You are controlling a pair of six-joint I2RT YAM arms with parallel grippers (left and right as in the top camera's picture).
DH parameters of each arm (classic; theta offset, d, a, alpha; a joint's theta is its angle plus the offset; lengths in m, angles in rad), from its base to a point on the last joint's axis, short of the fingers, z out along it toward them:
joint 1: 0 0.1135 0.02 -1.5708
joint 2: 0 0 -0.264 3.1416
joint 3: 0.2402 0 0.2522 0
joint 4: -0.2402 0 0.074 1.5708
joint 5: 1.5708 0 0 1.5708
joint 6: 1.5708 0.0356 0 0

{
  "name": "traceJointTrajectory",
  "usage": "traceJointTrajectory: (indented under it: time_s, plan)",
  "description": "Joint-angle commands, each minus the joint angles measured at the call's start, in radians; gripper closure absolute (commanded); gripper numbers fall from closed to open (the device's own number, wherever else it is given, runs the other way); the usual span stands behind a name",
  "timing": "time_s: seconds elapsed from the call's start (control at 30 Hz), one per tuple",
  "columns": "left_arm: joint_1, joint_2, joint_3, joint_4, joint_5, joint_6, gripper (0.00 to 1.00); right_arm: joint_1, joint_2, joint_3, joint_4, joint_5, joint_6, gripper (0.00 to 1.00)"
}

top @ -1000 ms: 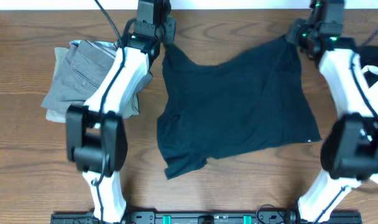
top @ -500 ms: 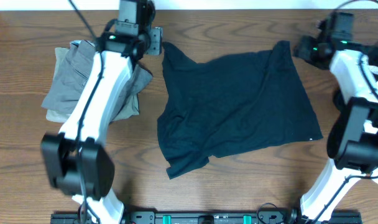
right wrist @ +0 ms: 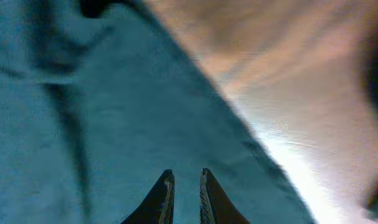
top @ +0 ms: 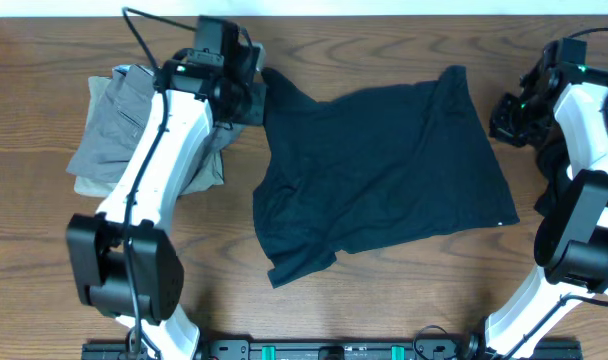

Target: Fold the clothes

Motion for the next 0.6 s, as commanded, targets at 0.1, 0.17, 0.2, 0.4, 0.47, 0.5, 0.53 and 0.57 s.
traceJointTrajectory:
  time_s: [0.1, 0.17, 0.2, 0.4, 0.47, 0.5, 0.53, 0.57]
  plan:
    - [-0.026, 0.037, -0.026, -0.006, 0.102, 0.024, 0.71, -0.011, 0.001, -0.093, 0.030, 0.090, -0.001, 0.89]
    - [-0.041, 0.042, -0.026, -0.005, 0.101, 0.025, 0.71, -0.012, 0.001, -0.144, 0.069, 0.057, -0.001, 0.89]
    - [-0.051, 0.042, -0.026, -0.005, 0.101, 0.028, 0.70, -0.012, 0.001, -0.173, 0.089, 0.053, -0.001, 0.89]
    - [-0.095, 0.042, -0.026, -0.005, 0.098, 0.051, 0.70, -0.024, 0.001, -0.305, 0.209, 0.095, 0.032, 0.89]
    - [-0.100, 0.042, -0.026, -0.006, 0.098, 0.050, 0.70, -0.037, 0.001, -0.318, 0.206, 0.188, 0.066, 0.89]
    - [-0.100, 0.042, -0.026, -0.006, 0.098, 0.050, 0.70, -0.048, 0.001, -0.322, 0.199, 0.237, 0.077, 0.89]
    - [-0.100, 0.042, -0.026, -0.009, 0.098, 0.050, 0.70, -0.060, 0.001, -0.324, 0.190, 0.276, 0.082, 0.90]
    - [-0.100, 0.042, -0.026, -0.010, 0.098, 0.050, 0.68, -0.077, 0.001, -0.328, 0.176, 0.326, 0.089, 0.90]
